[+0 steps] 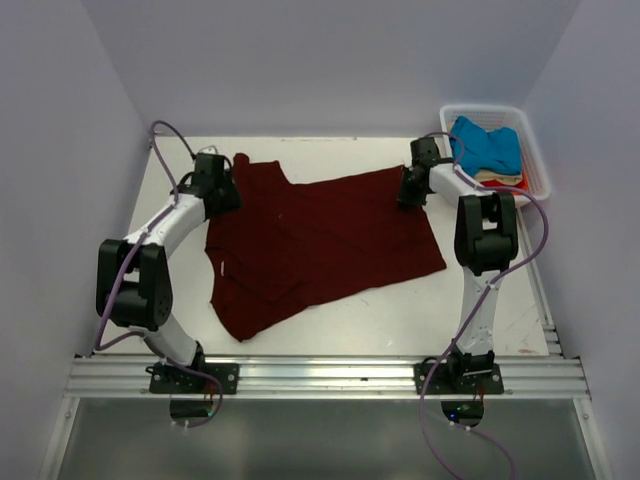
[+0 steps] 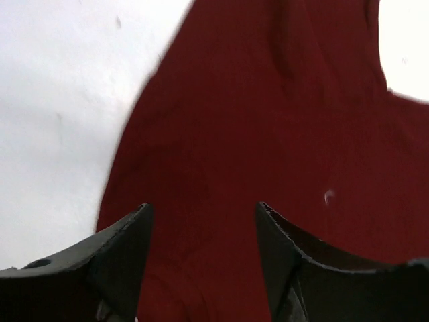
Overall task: Fold and stack the t-shirts
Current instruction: Grap the side of the flattened tshirt furthest away from the robot with both arms
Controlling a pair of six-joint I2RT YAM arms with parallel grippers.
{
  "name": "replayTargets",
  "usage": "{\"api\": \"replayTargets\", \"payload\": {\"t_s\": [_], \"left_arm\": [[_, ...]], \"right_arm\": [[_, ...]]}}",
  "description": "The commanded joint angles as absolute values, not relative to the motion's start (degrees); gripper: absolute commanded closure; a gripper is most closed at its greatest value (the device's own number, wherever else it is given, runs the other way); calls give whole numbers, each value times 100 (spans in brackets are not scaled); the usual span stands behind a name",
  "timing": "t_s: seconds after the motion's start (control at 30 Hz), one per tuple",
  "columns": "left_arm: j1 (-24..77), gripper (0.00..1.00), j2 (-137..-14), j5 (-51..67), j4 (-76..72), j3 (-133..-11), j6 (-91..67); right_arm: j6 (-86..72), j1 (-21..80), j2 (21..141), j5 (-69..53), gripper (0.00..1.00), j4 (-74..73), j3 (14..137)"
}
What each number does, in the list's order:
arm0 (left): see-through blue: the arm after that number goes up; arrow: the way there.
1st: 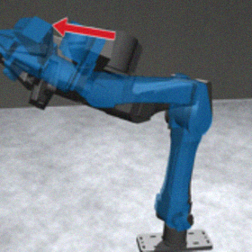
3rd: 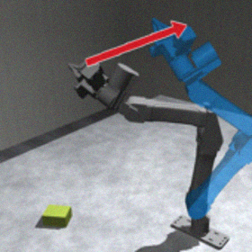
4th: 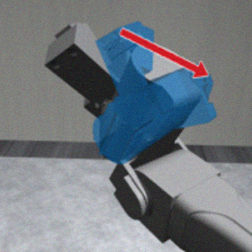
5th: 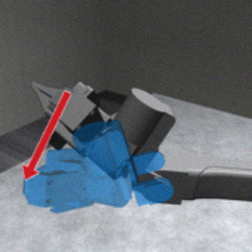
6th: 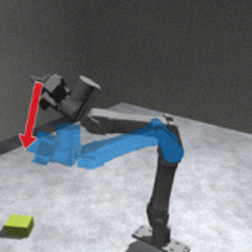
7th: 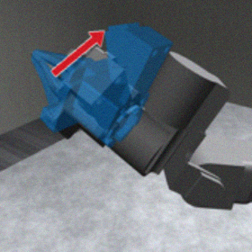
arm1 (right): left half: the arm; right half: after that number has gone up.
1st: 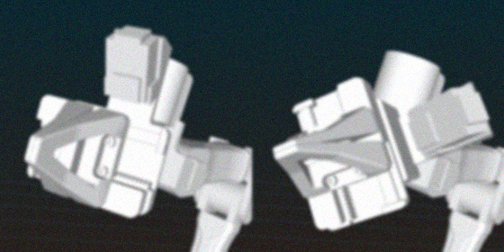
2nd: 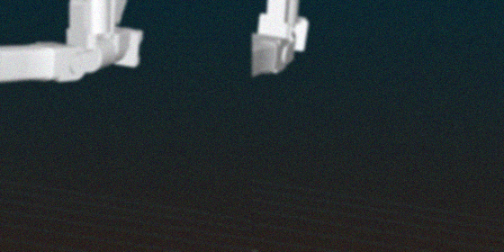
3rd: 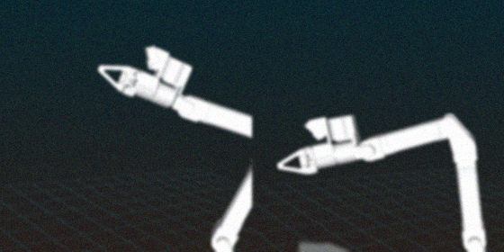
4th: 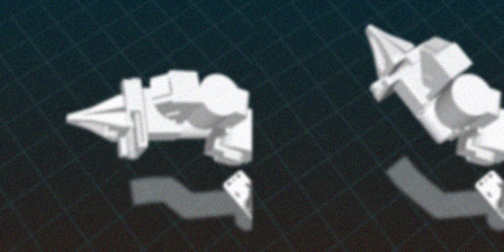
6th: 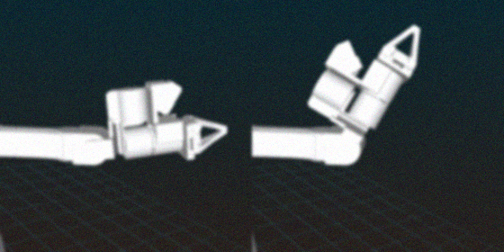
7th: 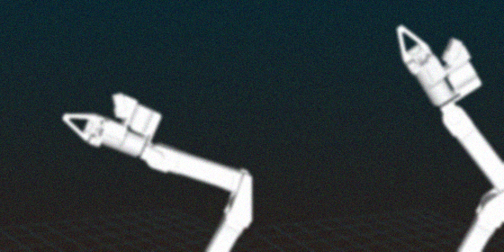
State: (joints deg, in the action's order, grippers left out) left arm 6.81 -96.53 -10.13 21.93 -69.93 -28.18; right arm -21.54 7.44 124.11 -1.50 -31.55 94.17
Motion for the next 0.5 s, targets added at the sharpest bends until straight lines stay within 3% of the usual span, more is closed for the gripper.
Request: {"api": "replayTargets", "payload": {"t_s": [0.0,0.13,0.47], "left_arm": [[931,56,-9238,-529,1767,-6417,-2962],[1169,100,-9263,-369,1670,-5995,-3093],[1099,100,-10107,-519,1775,-5827,-3243]], "right_arm": [[-2101,756,12067,-308,100,-2892,9352],[-2118,747,12059,-281,100,-2874,9211],[-2206,747,11593,-18,100,-2786,8378]]}}
